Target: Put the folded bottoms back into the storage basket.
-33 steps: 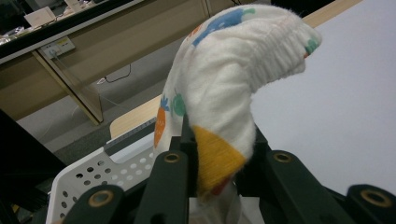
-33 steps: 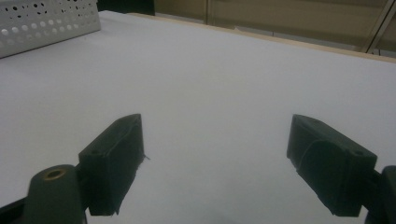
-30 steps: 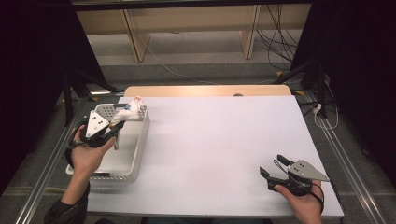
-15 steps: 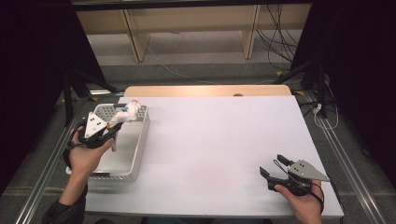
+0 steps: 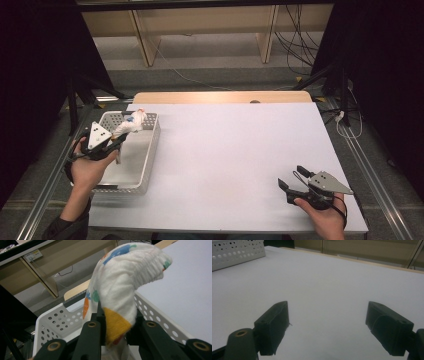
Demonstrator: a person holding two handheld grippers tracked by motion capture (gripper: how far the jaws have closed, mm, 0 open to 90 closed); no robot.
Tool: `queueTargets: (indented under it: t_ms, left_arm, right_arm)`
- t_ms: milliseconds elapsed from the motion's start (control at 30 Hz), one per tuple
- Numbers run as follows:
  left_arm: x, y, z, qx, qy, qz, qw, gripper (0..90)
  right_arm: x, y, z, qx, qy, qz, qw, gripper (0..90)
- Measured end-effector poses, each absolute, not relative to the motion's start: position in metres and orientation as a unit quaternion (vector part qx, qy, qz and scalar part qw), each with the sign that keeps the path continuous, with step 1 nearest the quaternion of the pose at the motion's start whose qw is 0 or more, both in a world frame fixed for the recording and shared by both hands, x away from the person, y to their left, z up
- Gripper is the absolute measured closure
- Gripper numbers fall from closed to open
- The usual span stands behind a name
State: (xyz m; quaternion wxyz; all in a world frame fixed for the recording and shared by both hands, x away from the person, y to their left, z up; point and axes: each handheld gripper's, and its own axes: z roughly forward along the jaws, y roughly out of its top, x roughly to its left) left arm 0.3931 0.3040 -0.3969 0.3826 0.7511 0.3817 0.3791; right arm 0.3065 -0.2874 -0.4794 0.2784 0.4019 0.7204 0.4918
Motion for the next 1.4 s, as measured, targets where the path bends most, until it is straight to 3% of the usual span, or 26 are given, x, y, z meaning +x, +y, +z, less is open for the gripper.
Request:
queueTargets:
  t_ms: [1400]
  left_arm:
    - [0.396, 0.318, -0.415, 0.77, 0.397, 0.361, 0.346, 76.6]
  right_arm:
    - [0.306, -0.288, -0.479, 0.402, 0.722, 0.489, 0.28, 19.6]
